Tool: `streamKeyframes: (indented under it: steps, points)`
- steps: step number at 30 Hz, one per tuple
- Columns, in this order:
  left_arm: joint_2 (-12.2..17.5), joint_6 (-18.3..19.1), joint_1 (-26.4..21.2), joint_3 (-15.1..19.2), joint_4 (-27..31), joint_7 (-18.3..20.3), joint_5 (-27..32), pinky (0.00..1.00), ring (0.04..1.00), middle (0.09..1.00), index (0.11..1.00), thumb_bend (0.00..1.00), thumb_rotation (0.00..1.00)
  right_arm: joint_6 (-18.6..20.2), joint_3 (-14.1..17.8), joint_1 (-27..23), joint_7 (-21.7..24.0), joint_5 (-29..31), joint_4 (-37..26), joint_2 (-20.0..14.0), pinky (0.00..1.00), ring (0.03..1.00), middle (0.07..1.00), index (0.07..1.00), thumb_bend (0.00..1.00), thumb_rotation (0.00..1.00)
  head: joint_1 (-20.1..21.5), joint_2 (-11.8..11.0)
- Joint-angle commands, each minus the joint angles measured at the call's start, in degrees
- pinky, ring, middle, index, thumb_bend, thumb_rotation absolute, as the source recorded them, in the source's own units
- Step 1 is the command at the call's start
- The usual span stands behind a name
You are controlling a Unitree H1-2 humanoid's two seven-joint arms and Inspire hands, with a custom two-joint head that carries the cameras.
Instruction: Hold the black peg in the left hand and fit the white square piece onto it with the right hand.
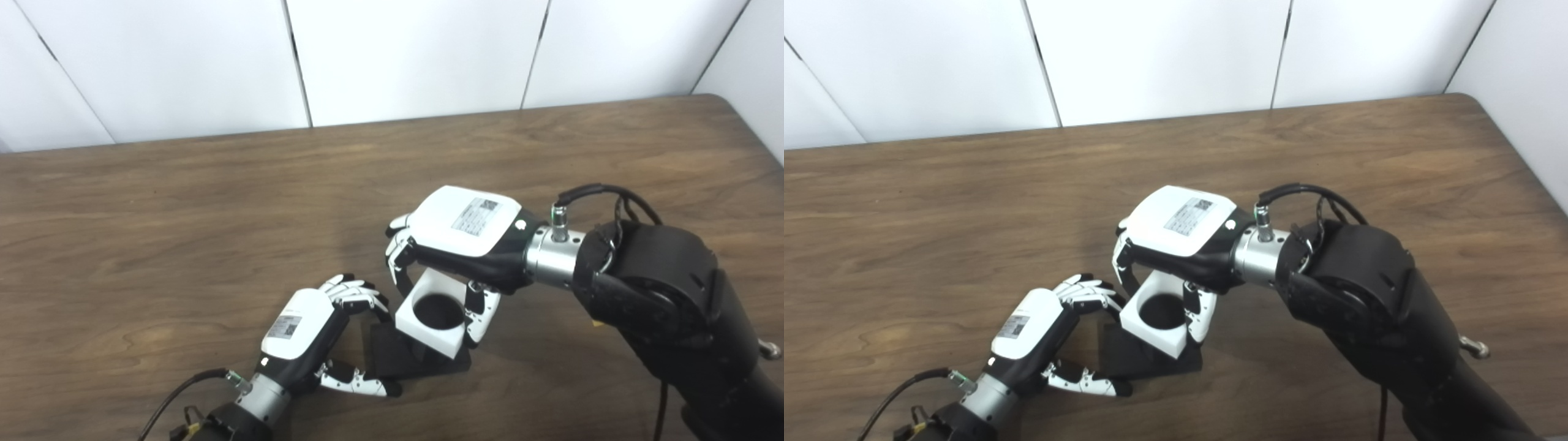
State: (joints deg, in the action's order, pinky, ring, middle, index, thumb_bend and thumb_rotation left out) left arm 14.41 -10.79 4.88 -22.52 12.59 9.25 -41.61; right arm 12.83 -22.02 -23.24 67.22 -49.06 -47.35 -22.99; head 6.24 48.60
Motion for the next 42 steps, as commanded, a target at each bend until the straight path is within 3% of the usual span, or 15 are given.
streamKeyframes:
  steps: [1, 12, 20, 26, 27, 30, 37, 42]
  points:
    - [-0.1, 0.0, -0.5, -0.3, 1.6, 0.9, 0.2, 0.92, 0.825, 0.743, 0.483, 0.52, 0.05, -1.4, 0.9, -1.0, 0.4, -0.5, -1.2, -1.0, 0.82, 0.882, 0.772, 0.482, 0.52, 0.13, 0.1, 0.1]
    - [-0.5, 0.2, -0.7, -0.1, 1.7, 1.4, 0.0, 0.92, 0.827, 0.746, 0.483, 0.52, 0.05, -6.4, 1.9, 4.3, -5.1, -2.6, 0.2, -0.4, 0.81, 0.881, 0.791, 0.483, 0.52, 0.13, -0.1, 0.1]
    - [-0.5, -0.2, -0.7, 0.1, 1.5, 1.1, 0.3, 0.92, 0.826, 0.744, 0.482, 0.52, 0.05, -11.4, 3.4, 9.8, -12.6, -5.2, 1.7, 0.8, 0.86, 0.873, 0.792, 0.483, 0.52, 0.13, 0.1, 0.0]
    - [-0.6, 0.0, -0.7, 0.1, 1.6, 1.3, 0.2, 0.92, 0.827, 0.744, 0.482, 0.52, 0.05, -12.2, 4.1, 10.7, -11.5, -6.8, 1.7, 0.9, 0.88, 0.885, 0.811, 0.492, 0.52, 0.14, 0.1, 0.0]
    - [-0.5, -0.1, -0.7, 0.1, 1.6, 1.3, 0.2, 0.92, 0.827, 0.744, 0.483, 0.52, 0.05, -12.2, 4.1, 10.7, -11.1, -7.0, 1.6, 0.9, 0.89, 0.891, 0.818, 0.581, 0.73, 0.18, 0.1, 0.0]
    - [-0.6, -0.3, -0.7, 0.1, 1.5, 1.1, 0.1, 0.92, 0.824, 0.741, 0.482, 0.52, 0.05, -11.9, 4.3, 10.8, -9.7, -7.9, 1.5, 1.1, 0.91, 0.905, 0.831, 0.647, 0.90, 0.28, 0.0, 0.0]
    - [-0.6, -0.2, -0.7, 0.1, 1.4, 1.1, -0.1, 0.91, 0.824, 0.742, 0.482, 0.52, 0.05, -11.1, 5.5, 10.0, -6.8, -9.0, 0.8, 2.2, 0.94, 0.928, 0.848, 0.670, 0.99, 0.42, -0.1, 0.0]
    - [-0.6, -0.3, -0.7, 0.2, 1.3, 1.0, -0.1, 0.92, 0.822, 0.740, 0.482, 0.52, 0.05, -9.0, 7.6, 8.8, -4.6, -8.6, 0.2, 4.2, 0.96, 0.932, 0.857, 0.686, 1.00, 0.43, -0.1, 0.2]
